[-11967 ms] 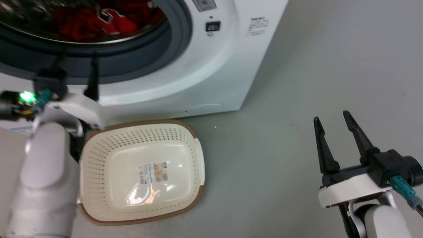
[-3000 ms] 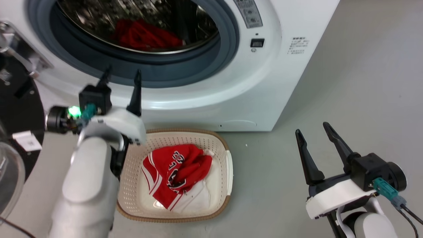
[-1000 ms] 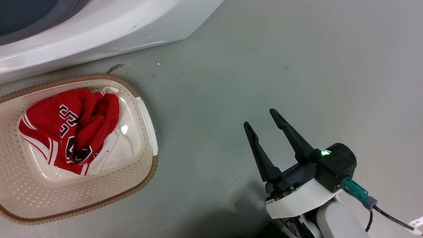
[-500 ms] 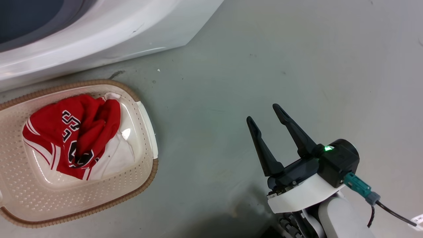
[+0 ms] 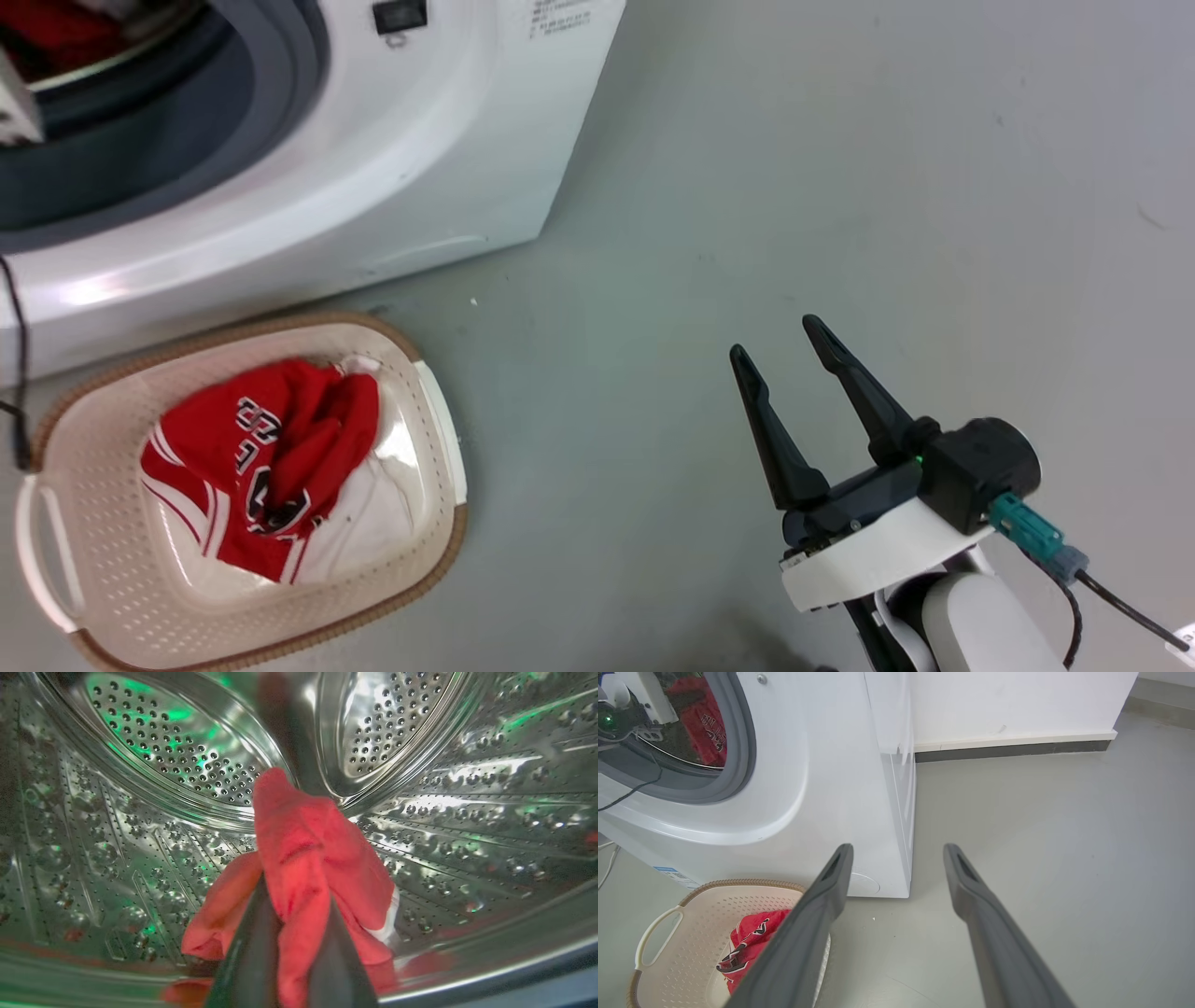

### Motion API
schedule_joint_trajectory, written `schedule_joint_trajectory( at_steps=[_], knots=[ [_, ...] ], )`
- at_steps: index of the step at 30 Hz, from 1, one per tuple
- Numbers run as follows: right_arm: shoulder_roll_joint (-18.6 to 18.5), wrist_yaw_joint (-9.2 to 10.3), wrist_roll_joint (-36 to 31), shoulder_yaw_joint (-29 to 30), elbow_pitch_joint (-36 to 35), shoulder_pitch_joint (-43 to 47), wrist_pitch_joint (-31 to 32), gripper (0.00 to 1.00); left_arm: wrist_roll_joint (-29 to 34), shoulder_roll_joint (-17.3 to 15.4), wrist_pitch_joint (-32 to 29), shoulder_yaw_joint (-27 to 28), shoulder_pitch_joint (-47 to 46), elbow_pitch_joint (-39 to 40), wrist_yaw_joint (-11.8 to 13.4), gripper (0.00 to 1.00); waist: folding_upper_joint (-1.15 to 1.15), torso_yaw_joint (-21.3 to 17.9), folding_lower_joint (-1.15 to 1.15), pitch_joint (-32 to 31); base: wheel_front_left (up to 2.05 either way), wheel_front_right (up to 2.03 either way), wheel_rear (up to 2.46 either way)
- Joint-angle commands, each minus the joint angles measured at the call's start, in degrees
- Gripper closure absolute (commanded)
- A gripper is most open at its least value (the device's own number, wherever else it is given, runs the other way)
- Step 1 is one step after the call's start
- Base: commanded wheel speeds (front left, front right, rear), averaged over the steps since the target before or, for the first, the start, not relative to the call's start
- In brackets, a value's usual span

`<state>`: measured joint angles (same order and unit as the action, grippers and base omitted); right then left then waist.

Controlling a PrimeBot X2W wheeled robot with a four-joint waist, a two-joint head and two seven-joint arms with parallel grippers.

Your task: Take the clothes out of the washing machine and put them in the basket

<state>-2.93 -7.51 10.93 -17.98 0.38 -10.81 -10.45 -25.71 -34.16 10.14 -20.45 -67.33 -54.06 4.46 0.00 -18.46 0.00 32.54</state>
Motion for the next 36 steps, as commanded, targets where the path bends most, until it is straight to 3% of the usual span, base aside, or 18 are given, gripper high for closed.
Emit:
schedule_joint_trajectory(
  at_steps=[1, 4, 6, 17, 24, 28, 36],
  knots=[
    [0.10, 0.04, -0.38, 0.37, -0.06, 0.72, 0.27, 0.00, -0.90, 1.30, 1.71, 0.43, 1.90, -0.66, -0.28, 1.00, 0.00, 1.08, 0.00, -3.68, 0.00, 0.00, 0.00],
    [0.09, 0.04, -0.61, 1.09, 0.26, 2.09, 0.94, 0.00, -2.51, 3.84, 3.97, 1.54, 5.20, -2.00, -0.60, 1.00, 0.00, 2.28, 0.00, -6.92, 0.00, 0.00, 0.00],
    [0.09, 0.04, -1.26, 2.00, 0.35, 4.35, 2.41, 0.00, -2.47, 7.21, 5.12, 3.30, 10.80, 1.06, -1.32, 1.00, 0.00, 4.66, 0.00, -12.64, 0.00, 0.00, 0.00],
    [0.10, 0.04, -2.23, 4.15, 0.17, 7.09, 4.58, 0.00, 2.37, 11.05, 5.19, 10.50, 26.26, 14.91, -2.43, 1.00, 0.00, 8.07, 0.00, -21.63, 0.00, 0.00, 0.00],
    [0.10, 0.04, -2.94, 6.58, -0.74, 9.64, 5.85, 0.00, 5.34, 13.67, 5.12, 13.16, 36.20, 23.26, -2.83, 1.00, 0.00, 10.36, 0.00, -25.72, 0.00, 0.00, 0.00],
    [0.10, 0.04, -3.47, 8.32, -1.64, 11.27, 6.67, 0.00, 6.62, 15.95, 5.13, 13.74, 42.64, 28.86, -1.80, 1.00, 0.00, 12.28, 0.00, -27.27, 0.00, 0.00, 0.00],
    [0.10, 0.04, -4.97, 10.03, -3.71, 13.14, 8.41, 0.00, 7.83, 19.28, 5.07, 12.14, 54.23, 35.11, -1.13, 1.00, 0.00, 16.24, 0.00, -28.35, 0.00, 0.00, 0.00]
  ],
)
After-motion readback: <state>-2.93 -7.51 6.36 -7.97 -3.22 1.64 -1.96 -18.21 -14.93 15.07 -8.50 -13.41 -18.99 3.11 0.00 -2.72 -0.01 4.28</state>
